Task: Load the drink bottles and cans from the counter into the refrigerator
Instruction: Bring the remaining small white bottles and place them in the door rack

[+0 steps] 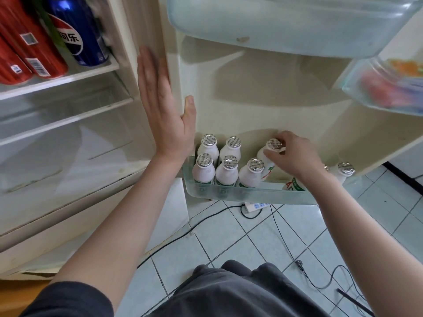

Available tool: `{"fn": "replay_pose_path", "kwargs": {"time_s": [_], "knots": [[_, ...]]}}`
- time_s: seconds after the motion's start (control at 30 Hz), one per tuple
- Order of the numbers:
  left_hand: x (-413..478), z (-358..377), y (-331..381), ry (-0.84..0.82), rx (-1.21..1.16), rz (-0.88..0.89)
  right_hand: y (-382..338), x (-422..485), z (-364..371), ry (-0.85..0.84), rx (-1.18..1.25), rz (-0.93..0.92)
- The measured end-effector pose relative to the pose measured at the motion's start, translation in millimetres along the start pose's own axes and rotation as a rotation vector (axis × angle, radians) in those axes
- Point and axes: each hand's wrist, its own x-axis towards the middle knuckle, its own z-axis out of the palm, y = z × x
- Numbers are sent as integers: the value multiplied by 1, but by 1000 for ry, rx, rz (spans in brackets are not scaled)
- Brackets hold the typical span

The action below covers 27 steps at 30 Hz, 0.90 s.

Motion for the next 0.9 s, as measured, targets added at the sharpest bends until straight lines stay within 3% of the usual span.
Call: {"fn": "replay_pose_path", "kwargs": {"time_s": [0.9], "knots": [[-2,9,-4,40,48,0,-26,15,4,-78,116,-56]]}}
